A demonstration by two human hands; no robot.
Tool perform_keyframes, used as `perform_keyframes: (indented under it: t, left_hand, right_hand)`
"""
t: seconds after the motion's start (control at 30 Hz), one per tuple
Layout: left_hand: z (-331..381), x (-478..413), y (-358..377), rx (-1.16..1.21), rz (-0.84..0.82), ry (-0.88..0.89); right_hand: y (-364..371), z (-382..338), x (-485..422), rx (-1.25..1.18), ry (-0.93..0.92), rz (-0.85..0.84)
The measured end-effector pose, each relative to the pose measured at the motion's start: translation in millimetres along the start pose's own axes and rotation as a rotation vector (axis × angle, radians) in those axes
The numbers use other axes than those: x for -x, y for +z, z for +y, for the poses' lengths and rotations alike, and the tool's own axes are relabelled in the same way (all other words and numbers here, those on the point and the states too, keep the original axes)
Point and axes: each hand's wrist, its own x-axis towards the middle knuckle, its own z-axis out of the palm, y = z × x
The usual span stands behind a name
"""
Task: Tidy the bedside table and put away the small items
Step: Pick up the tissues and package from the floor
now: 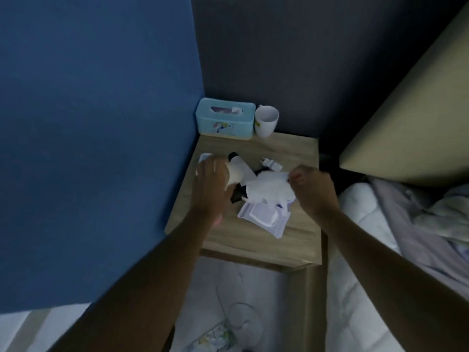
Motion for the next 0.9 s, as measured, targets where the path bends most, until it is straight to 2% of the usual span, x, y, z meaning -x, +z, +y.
perform_keyframes:
  t: [0.1,0.2,0.27,0.53,0.7,0.9]
  left_hand:
    - [-0.7,-50.3,16.1,0.088,0.054,-0.129]
    - [-10.8,-84.2,36.4,0.118,0.106,-0.136]
    - [-16.3,-96.5,51.2,0.125,0.093,-0.151]
    - [-31.2,-116.3,105.6,0.183,0.048,-0.238]
    - [-28.0,-125.1,101.7,0.113,-0.047,-0.250]
    - [-35.3,-117.3,81.2,0.148,-0.078,-0.189]
  right_hand:
    - [6.3,10.3,-54.1,-0.052,0.010,0.104]
    - [19.1,17.2,-93.2,-0.054,-0.004,0.187]
    - [31.1,24.2,-107.4,-0.069,-0.010,0.160]
    - [89.1,54.1,-104.2,-0.045,-0.091,-0.144]
    - [95.2,60.1,-96.9,-0.006,-0.122,-0.151]
    - [87.6,46.4,-80.3,-0.040,-0.150,-0.101]
